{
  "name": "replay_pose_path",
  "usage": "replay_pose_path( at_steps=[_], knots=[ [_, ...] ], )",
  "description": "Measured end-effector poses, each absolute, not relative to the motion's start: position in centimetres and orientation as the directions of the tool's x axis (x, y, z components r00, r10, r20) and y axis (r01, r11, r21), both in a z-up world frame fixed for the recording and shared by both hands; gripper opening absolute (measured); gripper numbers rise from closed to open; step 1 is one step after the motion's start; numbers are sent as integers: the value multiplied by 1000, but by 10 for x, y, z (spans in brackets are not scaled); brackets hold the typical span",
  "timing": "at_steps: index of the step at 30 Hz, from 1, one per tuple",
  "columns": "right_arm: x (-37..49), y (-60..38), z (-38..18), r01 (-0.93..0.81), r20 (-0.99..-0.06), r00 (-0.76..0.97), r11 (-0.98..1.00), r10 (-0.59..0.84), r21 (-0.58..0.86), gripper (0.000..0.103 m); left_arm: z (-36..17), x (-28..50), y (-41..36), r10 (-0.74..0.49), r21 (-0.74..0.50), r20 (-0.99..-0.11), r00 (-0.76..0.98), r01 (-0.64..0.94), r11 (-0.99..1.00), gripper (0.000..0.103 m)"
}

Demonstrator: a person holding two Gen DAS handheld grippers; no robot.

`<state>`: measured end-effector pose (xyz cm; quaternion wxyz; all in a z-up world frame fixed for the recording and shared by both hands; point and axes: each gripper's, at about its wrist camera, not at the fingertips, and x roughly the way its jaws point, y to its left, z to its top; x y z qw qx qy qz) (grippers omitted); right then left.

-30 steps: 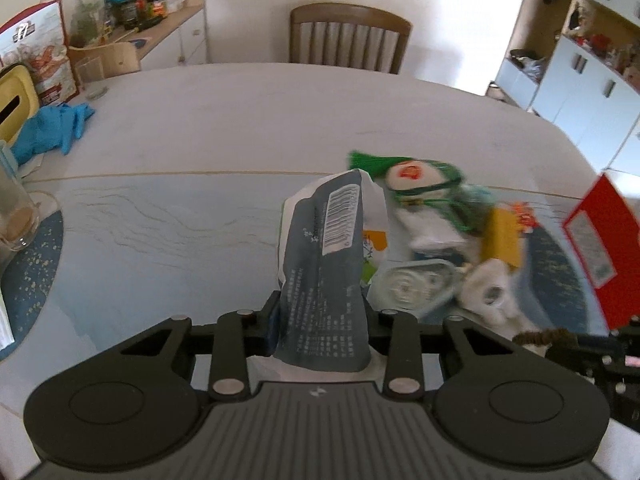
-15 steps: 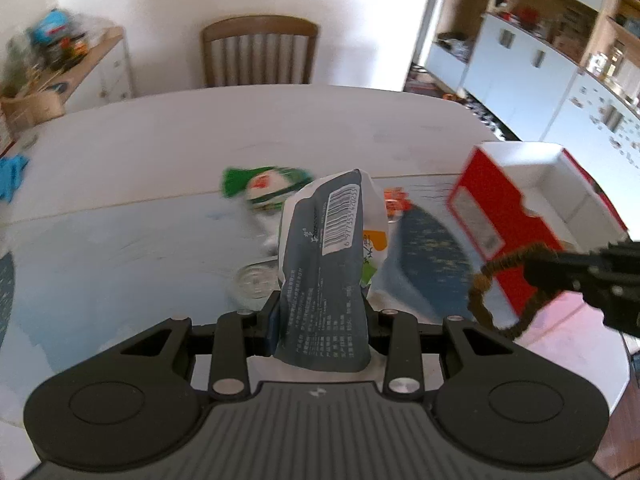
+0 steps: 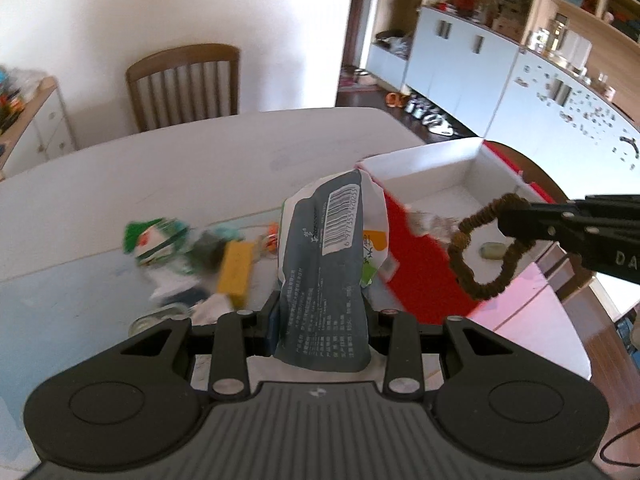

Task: Organize objects
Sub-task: 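Carry the bag into the shoebox with the left gripper while the right gripper drops the bracelet inside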

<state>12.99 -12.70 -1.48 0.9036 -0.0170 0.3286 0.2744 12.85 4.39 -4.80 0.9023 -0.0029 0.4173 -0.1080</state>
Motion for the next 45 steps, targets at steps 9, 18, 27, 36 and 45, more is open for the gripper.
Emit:
replay_pose_path(
  at_steps=[9,18,27,36,45],
  knots=[
    [147,-177,-13,-477,-591,664,868,457,135,6,-42,151,-18,-222,-73,-748,625,256,964,35],
    [174,-224,-20,-445,-594,681,886,427,127,6,-45,178,-71,-228,-45,-761,607,302,952,35],
    [206,-257,-40,-415,-630,672,902,389,114,6,-70,205,-121,-210,-13,-806,553,339,941,35],
    [239,-268,-67,-399,-674,643,911,362,108,6,-98,230,-163,-165,20,-854,493,349,937,35],
    [265,-262,-96,-397,-730,598,914,330,88,6,-126,250,-185,-127,42,-891,436,358,933,35]
  ],
)
